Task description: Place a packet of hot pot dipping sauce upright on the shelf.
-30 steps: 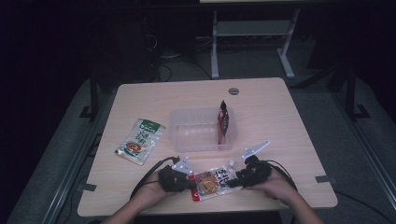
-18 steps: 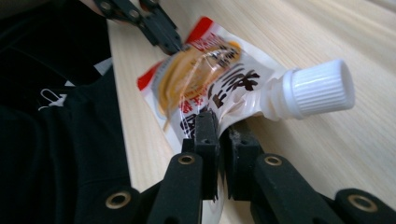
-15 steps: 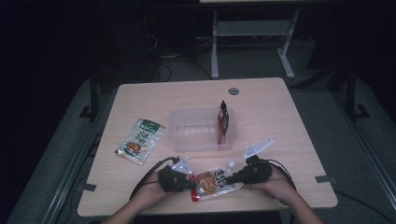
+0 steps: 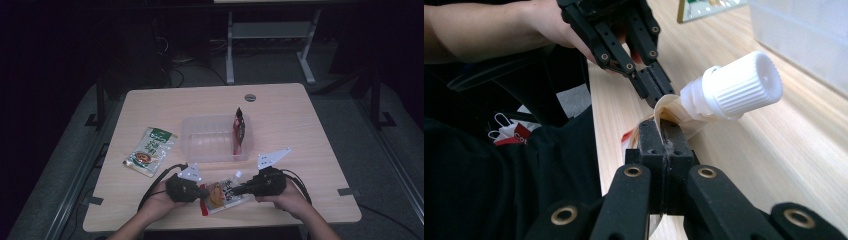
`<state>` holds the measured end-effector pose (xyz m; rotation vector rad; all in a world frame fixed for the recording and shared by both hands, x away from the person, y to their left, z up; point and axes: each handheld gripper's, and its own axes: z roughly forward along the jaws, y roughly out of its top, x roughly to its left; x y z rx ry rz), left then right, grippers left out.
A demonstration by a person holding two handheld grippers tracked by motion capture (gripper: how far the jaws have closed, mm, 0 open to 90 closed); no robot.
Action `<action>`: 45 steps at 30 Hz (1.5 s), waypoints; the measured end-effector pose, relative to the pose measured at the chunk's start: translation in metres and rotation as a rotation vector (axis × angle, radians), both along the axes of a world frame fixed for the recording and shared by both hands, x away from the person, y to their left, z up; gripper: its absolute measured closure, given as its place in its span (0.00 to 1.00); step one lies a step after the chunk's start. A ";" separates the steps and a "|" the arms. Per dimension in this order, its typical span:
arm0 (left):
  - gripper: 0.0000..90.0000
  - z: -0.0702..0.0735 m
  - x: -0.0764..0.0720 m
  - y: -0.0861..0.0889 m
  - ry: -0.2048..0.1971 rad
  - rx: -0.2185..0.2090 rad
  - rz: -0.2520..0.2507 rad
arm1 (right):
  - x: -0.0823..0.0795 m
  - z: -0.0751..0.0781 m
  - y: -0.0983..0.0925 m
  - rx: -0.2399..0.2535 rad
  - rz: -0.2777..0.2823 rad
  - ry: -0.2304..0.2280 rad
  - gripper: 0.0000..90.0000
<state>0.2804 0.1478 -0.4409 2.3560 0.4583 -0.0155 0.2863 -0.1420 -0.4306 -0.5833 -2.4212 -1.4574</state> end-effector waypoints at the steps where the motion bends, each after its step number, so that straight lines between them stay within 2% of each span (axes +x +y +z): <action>1: 0.93 0.001 0.001 0.001 -0.001 -0.007 0.001 | -0.001 0.001 0.001 0.004 0.003 -0.010 1.00; 6: 0.82 0.005 0.001 0.005 -0.016 -0.040 0.019 | -0.006 0.008 0.004 0.042 -0.004 -0.042 1.00; 14: 0.59 0.012 -0.001 0.012 -0.043 -0.092 -0.012 | -0.008 0.017 0.003 0.081 -0.032 -0.101 1.00; 20: 0.49 0.013 -0.003 0.020 -0.050 -0.085 -0.018 | -0.008 0.029 0.000 0.117 -0.053 -0.135 1.00; 28: 0.43 0.015 -0.005 0.038 -0.043 -0.090 0.006 | -0.005 0.043 -0.005 0.139 -0.066 -0.183 1.00; 33: 0.43 0.015 -0.009 0.050 -0.042 -0.091 0.042 | 0.000 0.053 -0.005 0.152 -0.063 -0.215 1.00; 39: 0.43 0.014 -0.012 0.056 -0.037 -0.095 0.069 | 0.009 0.064 -0.001 0.175 -0.053 -0.242 1.00; 45: 0.43 0.013 -0.011 0.060 -0.047 -0.088 0.074 | 0.017 0.075 0.004 0.195 -0.057 -0.275 1.00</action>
